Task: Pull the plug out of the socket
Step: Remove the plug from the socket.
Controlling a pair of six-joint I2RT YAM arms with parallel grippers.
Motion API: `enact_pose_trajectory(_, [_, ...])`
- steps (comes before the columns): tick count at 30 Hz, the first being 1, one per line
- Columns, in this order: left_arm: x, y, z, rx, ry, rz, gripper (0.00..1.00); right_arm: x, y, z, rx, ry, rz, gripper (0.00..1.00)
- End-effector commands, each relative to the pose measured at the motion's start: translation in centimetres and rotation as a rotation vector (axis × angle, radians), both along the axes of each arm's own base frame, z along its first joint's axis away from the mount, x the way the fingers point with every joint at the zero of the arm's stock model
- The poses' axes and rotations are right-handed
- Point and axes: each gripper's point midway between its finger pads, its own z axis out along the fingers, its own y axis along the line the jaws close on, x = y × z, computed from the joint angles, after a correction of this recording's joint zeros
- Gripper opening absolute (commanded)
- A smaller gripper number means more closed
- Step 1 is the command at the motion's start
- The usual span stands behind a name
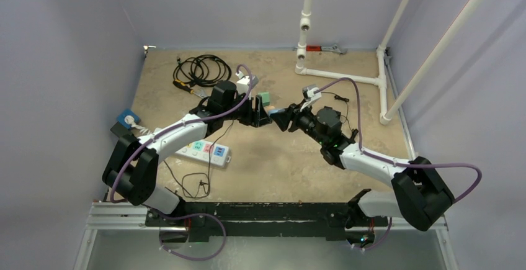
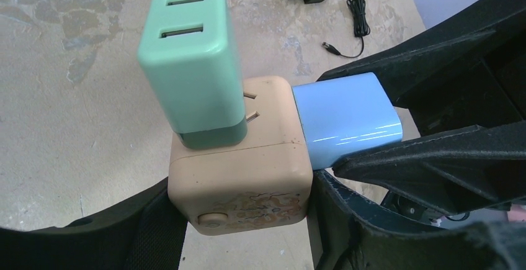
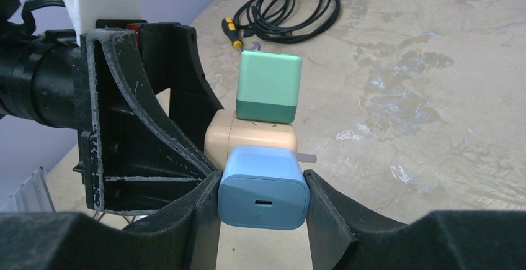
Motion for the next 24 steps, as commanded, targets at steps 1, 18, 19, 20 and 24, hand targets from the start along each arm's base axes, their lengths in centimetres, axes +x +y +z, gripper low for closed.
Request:
enact_pose_trajectory(1, [0.0,-0.9,3.5,-0.036,-0.096,-0.043,0.00,1.6,-0.4,3.6,0.005,-0.079,-0.112,0.00])
enact_pose_trajectory(18, [0.1,0.1,3.9,0.036,-0.135,-0.050,0.00,0.7,2.4,3.4,-0.052,-0.078,-0.040,0.00])
enact_pose_trajectory(19, [0.1,0.2,4.2,0.042,-0.151,-0.054,0.00,0.6,2.4,3.6,-0.046,-0.084,-0.027,0.00])
enact_pose_trajectory(20, [0.0,0.3,4.5,0.046,-0.167,-0.061,0.00,0.4,2.5,3.9,-0.032,-0.092,0.008,0.00])
enact_pose_trajectory(24, [-0.6,0.6,5.1,0.061,-0.205,-0.106,0.00,-0.1,2.1,4.9,0.056,-0.096,0.159,0.00])
